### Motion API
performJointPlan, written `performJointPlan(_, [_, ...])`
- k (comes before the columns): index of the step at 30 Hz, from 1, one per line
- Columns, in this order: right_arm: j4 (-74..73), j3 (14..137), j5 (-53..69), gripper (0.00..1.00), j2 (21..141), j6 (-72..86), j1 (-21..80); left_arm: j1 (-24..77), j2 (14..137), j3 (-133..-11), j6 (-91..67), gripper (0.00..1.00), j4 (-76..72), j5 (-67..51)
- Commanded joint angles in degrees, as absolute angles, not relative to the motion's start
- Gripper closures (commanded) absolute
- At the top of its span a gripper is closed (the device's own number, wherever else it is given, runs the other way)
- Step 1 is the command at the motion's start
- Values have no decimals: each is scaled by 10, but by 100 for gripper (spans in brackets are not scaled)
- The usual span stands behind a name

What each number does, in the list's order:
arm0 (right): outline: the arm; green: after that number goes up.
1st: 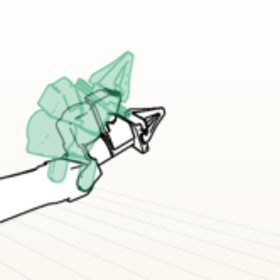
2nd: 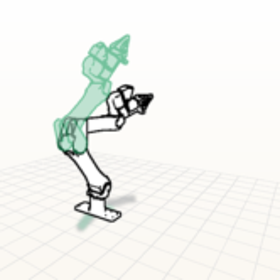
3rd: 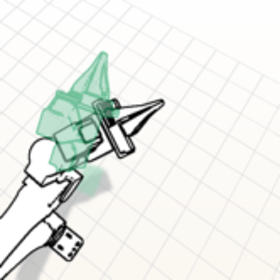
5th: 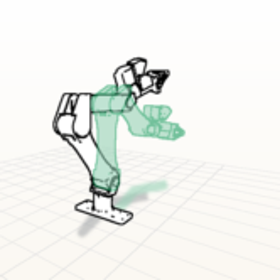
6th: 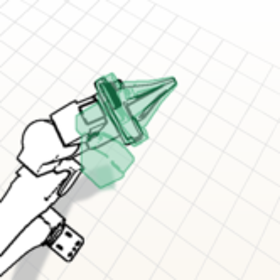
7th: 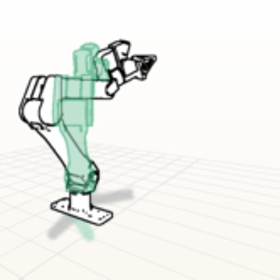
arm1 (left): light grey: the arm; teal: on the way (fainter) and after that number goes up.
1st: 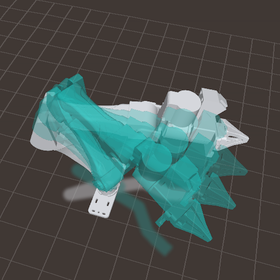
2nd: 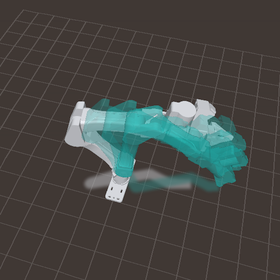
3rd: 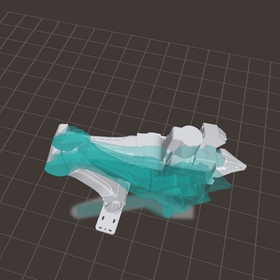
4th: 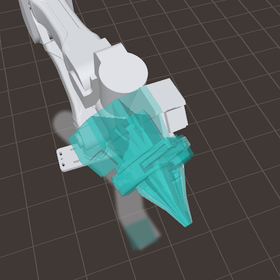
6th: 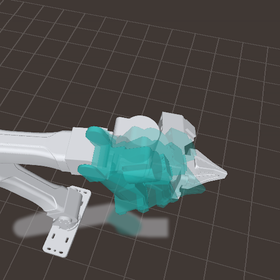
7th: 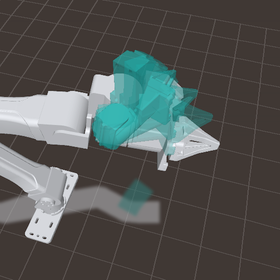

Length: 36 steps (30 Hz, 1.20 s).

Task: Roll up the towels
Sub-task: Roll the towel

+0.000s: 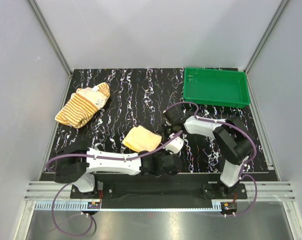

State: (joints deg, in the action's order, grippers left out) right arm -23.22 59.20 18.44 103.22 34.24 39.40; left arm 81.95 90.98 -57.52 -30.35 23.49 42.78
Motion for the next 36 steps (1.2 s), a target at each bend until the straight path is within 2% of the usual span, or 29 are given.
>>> performJointPlan(1, [-271,585,159,100,1016,322,396,818,907,-555,-266,56,158,412])
performJointPlan(23, [-303,595,157,100,1012,310,386,770,950,-509,-318,55,148,329])
performJointPlan(29, [-304,600,161,100,1014,309,383,780,933,-511,-324,56,167,352])
performJointPlan(36, [-299,594,168,100,1022,313,383,801,914,-576,-323,56,221,408])
